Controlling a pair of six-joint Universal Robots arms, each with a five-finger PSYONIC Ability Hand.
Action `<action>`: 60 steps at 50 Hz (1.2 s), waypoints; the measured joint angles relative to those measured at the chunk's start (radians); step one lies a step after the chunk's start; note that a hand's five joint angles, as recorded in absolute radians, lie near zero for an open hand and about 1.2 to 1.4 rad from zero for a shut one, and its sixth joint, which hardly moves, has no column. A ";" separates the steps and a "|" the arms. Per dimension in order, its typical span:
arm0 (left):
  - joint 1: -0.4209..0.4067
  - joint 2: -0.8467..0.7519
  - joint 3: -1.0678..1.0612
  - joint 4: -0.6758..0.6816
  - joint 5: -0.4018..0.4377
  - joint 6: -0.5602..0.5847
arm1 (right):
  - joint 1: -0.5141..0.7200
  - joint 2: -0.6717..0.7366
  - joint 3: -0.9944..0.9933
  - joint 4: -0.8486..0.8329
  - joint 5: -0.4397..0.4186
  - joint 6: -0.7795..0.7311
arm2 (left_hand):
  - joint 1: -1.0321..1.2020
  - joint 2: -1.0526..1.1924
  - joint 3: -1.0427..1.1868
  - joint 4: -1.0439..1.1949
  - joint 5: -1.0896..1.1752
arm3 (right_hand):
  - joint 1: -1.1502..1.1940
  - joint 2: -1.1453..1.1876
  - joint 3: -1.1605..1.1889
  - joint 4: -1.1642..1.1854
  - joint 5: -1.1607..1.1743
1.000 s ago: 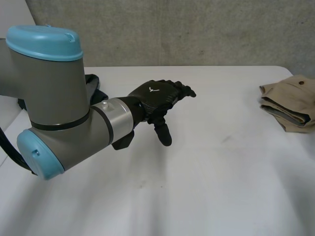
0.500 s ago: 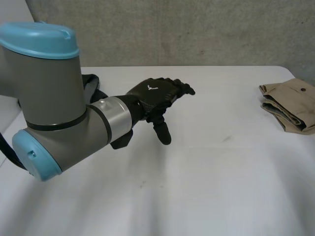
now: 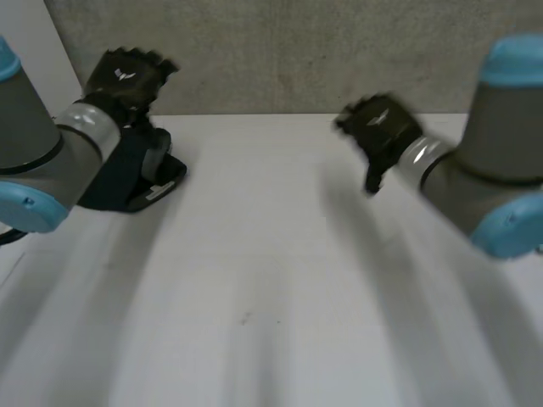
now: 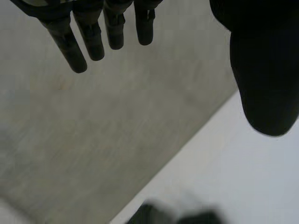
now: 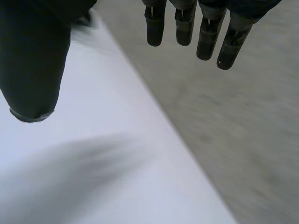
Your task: Fold the laundry.
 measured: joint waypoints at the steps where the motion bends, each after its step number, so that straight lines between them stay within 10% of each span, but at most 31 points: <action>1: 0.028 -0.037 0.018 -0.001 0.002 0.033 | 0.021 -0.011 0.047 -0.012 -0.014 0.001 | 0.000 0.000 0.000 0.000 0.000 | 0.000 0.000 0.000 0.000 0.000; 16: 0.190 -0.551 0.424 -0.019 0.121 0.174 | 0.070 -0.178 0.496 -0.127 -0.048 -0.012 | 0.035 0.027 0.023 0.025 0.017 | 0.000 0.000 0.000 0.000 0.000; 34: 0.251 -0.898 0.914 -0.298 0.119 0.201 | -0.068 -0.333 0.698 -0.203 -0.075 -0.020 | 0.512 0.668 0.645 0.656 0.606 | 0.000 0.000 0.000 0.000 0.000; 38: 0.243 -0.888 0.932 -0.338 0.112 0.198 | -0.092 -0.347 0.716 -0.202 -0.088 -0.020 | 0.583 0.893 0.905 0.947 0.915 | 0.000 0.000 0.000 0.000 0.000; 60: 0.010 -0.260 0.327 -0.268 0.013 -0.100 | -0.121 -0.407 0.728 -0.206 -0.093 -0.013 | 0.584 0.943 0.976 0.995 0.948 | 0.000 0.000 0.000 0.000 0.000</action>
